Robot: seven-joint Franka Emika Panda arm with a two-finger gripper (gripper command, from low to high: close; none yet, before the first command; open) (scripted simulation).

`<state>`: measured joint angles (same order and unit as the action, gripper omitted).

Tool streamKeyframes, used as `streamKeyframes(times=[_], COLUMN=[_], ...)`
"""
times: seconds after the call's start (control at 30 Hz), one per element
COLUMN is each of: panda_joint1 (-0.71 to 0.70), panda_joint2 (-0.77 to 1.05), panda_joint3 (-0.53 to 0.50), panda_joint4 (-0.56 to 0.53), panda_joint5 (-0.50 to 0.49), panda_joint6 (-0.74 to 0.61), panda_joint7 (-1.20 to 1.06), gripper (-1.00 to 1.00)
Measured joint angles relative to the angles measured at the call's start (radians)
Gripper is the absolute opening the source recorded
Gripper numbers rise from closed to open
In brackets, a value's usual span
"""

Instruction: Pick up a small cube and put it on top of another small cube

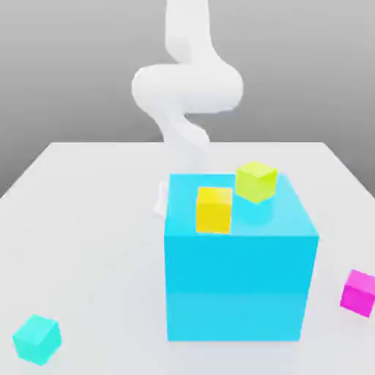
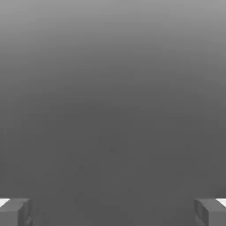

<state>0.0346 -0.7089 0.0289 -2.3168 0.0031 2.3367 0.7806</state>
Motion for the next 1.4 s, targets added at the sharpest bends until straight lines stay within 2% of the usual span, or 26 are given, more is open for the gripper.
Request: streamKeyframes(times=[0.37, 0.67, 0.83, 1.0, 1.03, 1.23, 1.4], panda_joint1=[0.145, 0.294, 0.371, 0.458, 0.472, 0.478, 0.425], panda_joint2=[0.402, 0.733, 0.921, 1.103, 1.127, 1.138, 1.003], panda_joint3=[0.154, 0.273, 0.294, 0.205, 0.189, 0.181, 0.255], panda_joint4=[-0.074, -0.134, -0.164, -0.137, -0.132, -0.129, -0.159], panda_joint5=[-0.013, -0.099, -0.177, -0.292, -0.306, -0.314, -0.217], panda_joint6=[0.163, 0.293, 0.364, 0.491, 0.509, 0.518, 0.415], panda_joint7=[-0.067, -0.066, -0.043, 0.037, 0.047, 0.054, -0.019], gripper=[0.00, 0.00, 0.00, 0.00, -1.00, -1.00, -1.00])
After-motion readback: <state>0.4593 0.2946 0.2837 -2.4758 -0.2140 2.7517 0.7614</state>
